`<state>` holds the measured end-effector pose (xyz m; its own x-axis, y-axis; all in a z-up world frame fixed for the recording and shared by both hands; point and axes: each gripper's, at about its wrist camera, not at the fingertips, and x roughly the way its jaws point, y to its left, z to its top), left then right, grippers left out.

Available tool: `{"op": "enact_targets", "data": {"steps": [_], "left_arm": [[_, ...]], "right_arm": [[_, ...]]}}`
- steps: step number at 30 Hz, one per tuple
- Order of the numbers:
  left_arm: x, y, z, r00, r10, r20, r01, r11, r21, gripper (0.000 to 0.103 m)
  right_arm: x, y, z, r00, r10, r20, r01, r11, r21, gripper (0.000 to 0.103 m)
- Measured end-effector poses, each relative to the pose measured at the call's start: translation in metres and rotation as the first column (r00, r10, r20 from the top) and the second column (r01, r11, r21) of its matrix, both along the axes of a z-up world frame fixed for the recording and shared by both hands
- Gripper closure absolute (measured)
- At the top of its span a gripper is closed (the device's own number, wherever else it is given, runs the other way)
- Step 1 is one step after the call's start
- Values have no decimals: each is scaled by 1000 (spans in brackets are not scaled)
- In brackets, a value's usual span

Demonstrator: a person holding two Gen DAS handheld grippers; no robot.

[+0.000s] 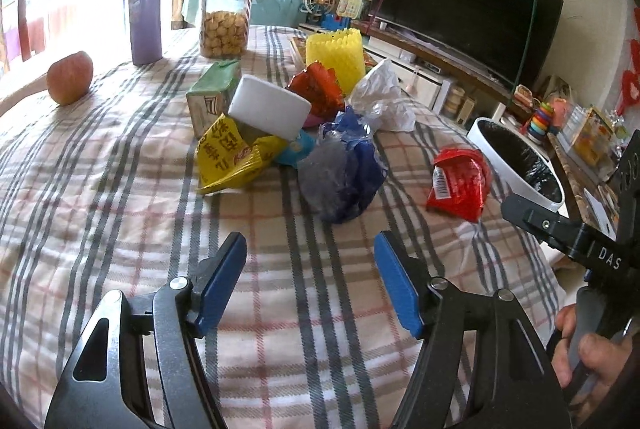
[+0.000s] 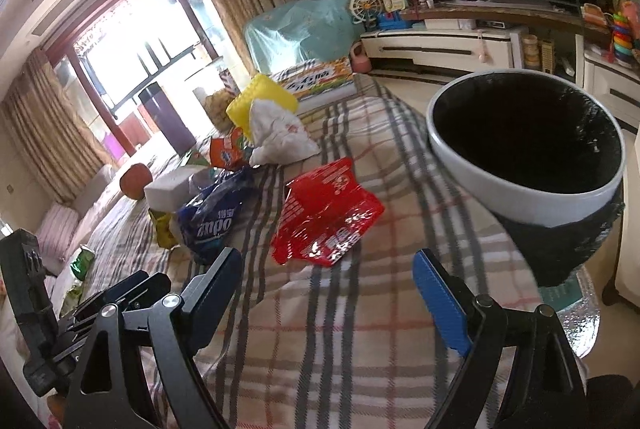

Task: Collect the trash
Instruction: 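Grasp the blue plastic bag with the left tool while the right tool grasps the red chip bag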

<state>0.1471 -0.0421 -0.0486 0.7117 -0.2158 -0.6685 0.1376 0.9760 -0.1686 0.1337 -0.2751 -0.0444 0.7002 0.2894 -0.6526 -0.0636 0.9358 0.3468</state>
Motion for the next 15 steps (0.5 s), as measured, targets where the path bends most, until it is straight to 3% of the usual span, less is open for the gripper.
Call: {"op": "enact_targets", "data": {"steps": [15], "left_arm": [[38, -19, 1, 1000, -10, -22, 11, 999, 38, 28]], "right_arm": [[36, 8, -14, 998, 34, -52, -35, 999, -12, 14]]}}
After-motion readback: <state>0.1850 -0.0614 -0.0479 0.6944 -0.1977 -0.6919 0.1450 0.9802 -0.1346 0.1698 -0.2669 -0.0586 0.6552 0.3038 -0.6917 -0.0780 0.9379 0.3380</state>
